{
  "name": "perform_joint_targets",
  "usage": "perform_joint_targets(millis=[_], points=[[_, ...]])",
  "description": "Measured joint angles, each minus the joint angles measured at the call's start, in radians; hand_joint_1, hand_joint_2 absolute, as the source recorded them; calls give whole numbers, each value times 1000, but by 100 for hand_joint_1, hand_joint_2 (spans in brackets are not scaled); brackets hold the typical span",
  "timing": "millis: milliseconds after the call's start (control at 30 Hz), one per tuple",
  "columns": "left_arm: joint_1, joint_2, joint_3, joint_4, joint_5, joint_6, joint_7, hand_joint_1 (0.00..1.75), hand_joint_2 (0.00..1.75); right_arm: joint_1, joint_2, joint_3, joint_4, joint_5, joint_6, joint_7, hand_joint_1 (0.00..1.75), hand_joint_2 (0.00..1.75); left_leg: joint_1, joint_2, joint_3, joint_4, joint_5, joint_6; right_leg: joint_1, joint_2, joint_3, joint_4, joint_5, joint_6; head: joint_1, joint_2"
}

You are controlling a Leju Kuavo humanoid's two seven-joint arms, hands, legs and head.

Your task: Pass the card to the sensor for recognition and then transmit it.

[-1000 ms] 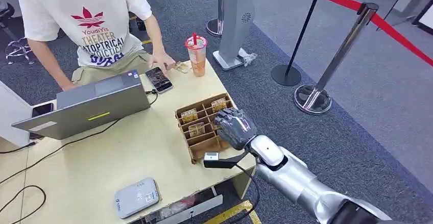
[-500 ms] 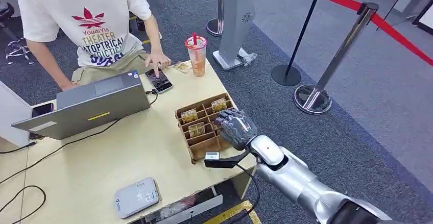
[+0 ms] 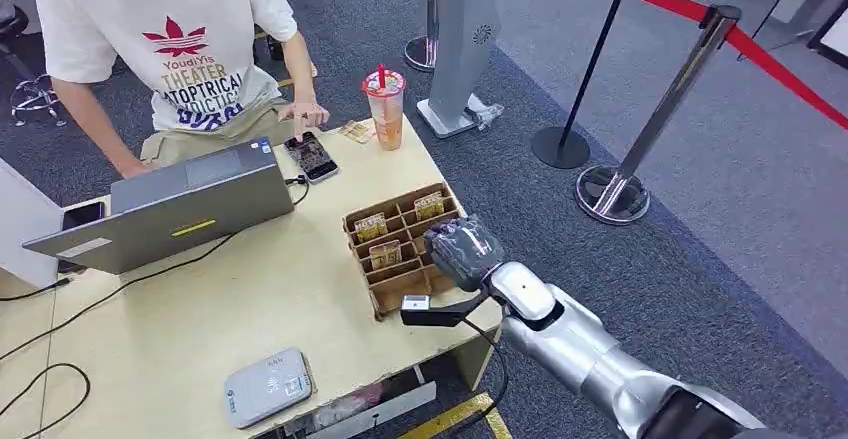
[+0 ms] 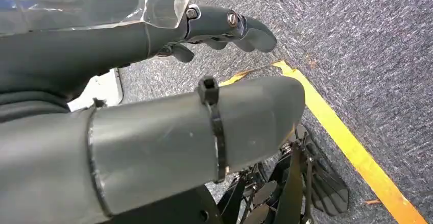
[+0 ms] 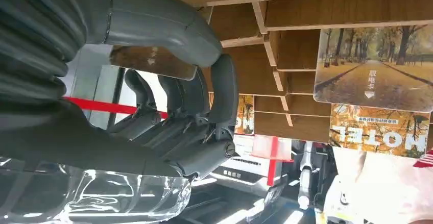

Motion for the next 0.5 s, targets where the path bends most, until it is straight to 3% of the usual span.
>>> perform_joint_targets(millis=[233,467,500], points=[[0,0,0,0,1,0,0,0,0,0,0,0,0,-3,4,0,150,175,0,0,0,0,0,0,0,0,0,0,0,0,0,0],[0,0,0,0,2,-4,0,0,0,1,0,-3,2,-5,5,1,147,175,0,0,0,0,0,0,0,0,0,0,0,0,0,0],[0,0,0,0,3,-5,0,0,0,1,0,-4,2,-5,5,1,140,175,0,0,0,0,0,0,0,0,0,0,0,0,0,0]])
